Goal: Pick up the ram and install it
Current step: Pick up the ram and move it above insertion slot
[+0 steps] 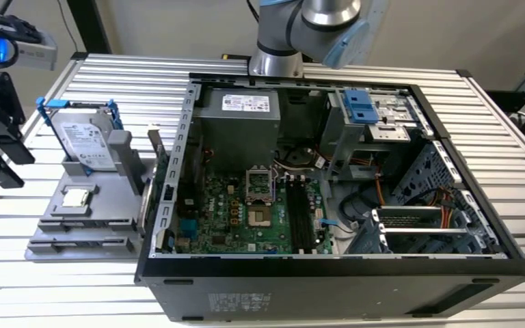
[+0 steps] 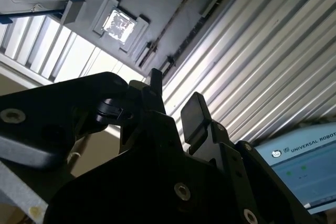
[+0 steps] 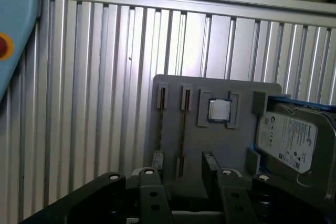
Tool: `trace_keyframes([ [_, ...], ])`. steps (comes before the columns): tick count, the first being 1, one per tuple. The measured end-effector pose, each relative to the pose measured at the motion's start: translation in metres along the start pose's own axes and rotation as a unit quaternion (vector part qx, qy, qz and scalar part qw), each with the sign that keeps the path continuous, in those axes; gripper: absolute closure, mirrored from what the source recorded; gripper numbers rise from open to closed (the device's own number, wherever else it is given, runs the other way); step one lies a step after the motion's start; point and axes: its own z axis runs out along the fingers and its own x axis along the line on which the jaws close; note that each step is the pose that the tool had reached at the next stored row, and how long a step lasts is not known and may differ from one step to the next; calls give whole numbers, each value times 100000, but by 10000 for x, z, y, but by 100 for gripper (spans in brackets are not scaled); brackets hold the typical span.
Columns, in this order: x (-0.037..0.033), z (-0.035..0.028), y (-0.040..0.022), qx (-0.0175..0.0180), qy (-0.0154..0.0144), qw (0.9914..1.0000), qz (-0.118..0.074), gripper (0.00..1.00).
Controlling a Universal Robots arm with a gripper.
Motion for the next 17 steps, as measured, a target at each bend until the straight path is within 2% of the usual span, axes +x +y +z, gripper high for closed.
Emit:
trace_keyframes([
  [17, 11, 228, 0, -171, 31, 100000, 0, 0],
])
